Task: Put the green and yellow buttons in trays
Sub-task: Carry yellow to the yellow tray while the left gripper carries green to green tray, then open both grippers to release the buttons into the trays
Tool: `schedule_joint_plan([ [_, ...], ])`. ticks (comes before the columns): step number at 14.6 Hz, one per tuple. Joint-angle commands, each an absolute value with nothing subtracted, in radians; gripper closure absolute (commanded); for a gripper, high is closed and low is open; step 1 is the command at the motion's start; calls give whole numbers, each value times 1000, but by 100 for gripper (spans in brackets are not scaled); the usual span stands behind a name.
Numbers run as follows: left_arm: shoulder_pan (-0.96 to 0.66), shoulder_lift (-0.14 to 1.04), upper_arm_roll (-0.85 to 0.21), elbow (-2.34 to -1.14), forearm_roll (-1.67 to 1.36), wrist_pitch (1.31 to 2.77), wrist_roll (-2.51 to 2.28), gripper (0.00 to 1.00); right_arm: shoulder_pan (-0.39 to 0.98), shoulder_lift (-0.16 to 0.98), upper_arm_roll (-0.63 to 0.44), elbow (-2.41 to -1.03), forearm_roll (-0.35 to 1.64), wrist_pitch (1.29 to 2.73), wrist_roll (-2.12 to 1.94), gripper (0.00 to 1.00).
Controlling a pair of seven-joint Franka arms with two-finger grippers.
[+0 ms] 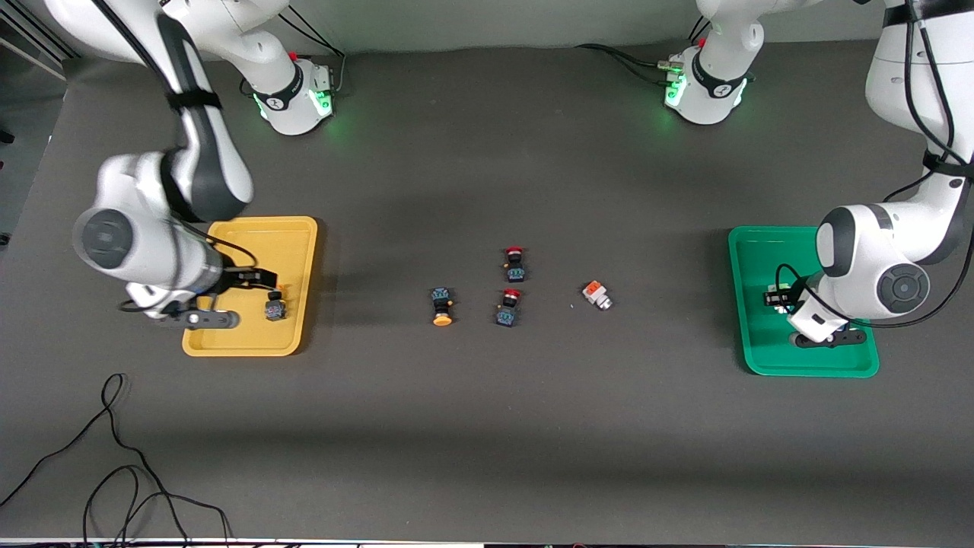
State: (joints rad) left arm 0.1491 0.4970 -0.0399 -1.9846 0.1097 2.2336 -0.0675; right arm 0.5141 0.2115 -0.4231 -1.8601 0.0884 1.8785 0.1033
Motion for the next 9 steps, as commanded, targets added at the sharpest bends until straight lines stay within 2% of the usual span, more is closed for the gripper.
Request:
schedule_joint_plan([
  [1, 143, 479, -43, -1942, 112, 2186, -104, 1, 518, 242, -430, -1721, 178, 1757, 113, 1],
  [3, 144, 443, -44, -1855, 109, 2024, -97, 1, 529, 241, -420, -1701, 204, 1755, 156, 1],
  [5, 135, 442, -51, -1708, 95, 1822, -92, 1, 573, 264, -407, -1668, 222, 1758, 265, 1],
  [9, 132, 428, -52, -1573, 84, 1655, -86, 1, 693, 371, -407, -1563, 284, 1778, 451, 1],
])
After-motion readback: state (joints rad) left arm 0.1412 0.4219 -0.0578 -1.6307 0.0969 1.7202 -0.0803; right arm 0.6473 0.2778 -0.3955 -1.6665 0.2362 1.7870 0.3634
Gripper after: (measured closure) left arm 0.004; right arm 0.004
